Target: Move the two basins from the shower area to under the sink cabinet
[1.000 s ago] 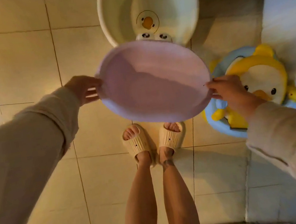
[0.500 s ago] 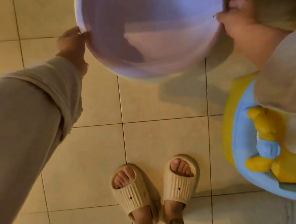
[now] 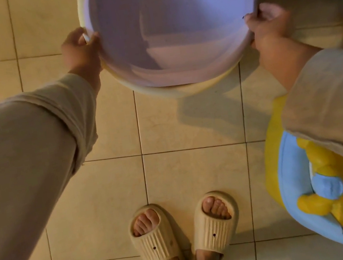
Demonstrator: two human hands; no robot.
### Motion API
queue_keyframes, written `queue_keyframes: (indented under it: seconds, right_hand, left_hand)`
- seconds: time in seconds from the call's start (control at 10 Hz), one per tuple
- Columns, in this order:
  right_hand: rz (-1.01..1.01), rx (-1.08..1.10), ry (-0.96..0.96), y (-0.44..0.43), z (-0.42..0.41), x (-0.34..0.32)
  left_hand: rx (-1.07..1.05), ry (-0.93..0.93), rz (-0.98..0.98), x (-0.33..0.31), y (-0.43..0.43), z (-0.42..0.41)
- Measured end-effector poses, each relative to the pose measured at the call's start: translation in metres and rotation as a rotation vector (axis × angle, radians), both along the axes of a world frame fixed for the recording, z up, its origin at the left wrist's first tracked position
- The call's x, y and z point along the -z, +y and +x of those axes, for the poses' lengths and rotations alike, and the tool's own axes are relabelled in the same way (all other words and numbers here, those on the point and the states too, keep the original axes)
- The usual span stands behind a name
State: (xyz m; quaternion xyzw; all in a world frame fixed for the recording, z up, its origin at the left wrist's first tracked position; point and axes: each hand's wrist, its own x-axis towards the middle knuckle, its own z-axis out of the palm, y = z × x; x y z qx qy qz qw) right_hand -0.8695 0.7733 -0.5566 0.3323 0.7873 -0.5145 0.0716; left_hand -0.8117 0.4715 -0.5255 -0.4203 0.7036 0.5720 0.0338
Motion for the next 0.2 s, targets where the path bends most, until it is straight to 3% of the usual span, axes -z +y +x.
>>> queue_keyframes:
  seconds: [0.1, 0.2]
  right_hand:
    - [0.071, -0.053, -0.137, 0.002, 0.023, -0.015]
    - [0.002, -0.109, -0.259, 0.001, 0.09, -0.047]
  left_hand:
    - [0.074, -0.154, -0.012, -0.011, 0.0, 0.016]
    - [0.109, -0.252, 0.14, -0.03, 0.007, 0.067]
